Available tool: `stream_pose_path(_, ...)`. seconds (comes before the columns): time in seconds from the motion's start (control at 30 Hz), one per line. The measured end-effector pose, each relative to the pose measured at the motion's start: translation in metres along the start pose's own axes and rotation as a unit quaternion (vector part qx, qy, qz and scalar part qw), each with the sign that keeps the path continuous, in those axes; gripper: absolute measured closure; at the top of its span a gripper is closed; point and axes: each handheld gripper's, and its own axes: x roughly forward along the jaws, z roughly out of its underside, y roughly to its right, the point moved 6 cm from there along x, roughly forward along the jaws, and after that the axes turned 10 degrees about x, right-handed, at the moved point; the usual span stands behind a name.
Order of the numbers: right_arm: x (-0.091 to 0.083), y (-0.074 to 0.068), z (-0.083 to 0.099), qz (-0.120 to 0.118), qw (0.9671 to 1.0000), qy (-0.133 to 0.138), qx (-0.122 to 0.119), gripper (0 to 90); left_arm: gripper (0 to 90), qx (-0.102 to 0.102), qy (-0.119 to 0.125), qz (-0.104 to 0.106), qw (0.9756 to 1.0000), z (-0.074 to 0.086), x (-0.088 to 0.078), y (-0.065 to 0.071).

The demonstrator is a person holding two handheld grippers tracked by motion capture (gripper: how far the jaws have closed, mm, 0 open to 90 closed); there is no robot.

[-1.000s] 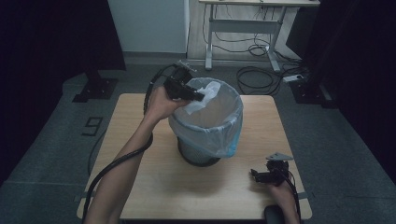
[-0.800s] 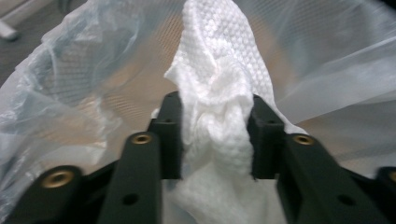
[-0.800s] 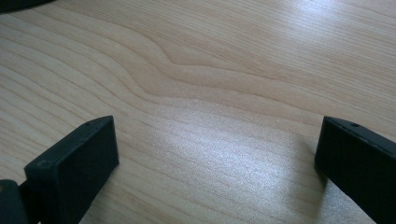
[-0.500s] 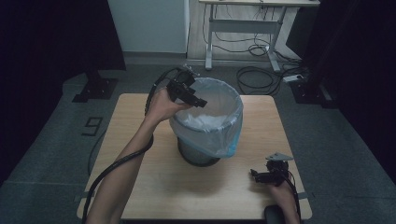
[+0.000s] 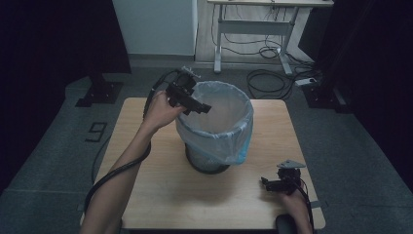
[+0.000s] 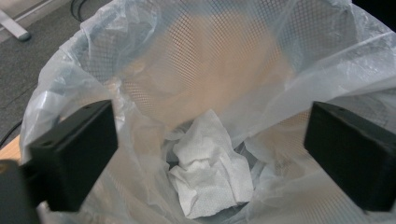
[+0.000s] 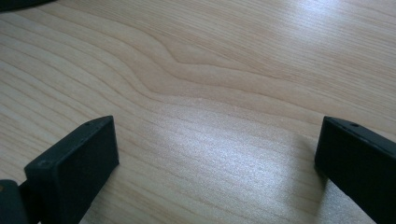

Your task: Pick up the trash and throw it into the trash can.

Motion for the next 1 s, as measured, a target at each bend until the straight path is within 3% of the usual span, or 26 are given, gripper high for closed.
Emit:
stream_pose_path(0.33, 0.000, -0.001, 0.000, -0.001, 1.0000, 0.000, 0.000, 0.0, 0.0, 0.016, 0.026, 0.010, 0.9995, 0.003, -0.018, 0.013)
stream_pose_path(0.5, -0.001, -0.001, 0.001, -0.002, 1.0000, -0.001, 0.000, 0.0, 0.0, 0.030, 0.028, 0.002, 0.9992, 0.010, -0.027, 0.016)
stream_pose_path(1.0, -0.001, -0.001, 0.001, -0.003, 1.0000, 0.000, -0.001, 0.0, 0.0, 0.021, 0.040, -0.010, 0.9989, 0.044, -0.049, 0.016)
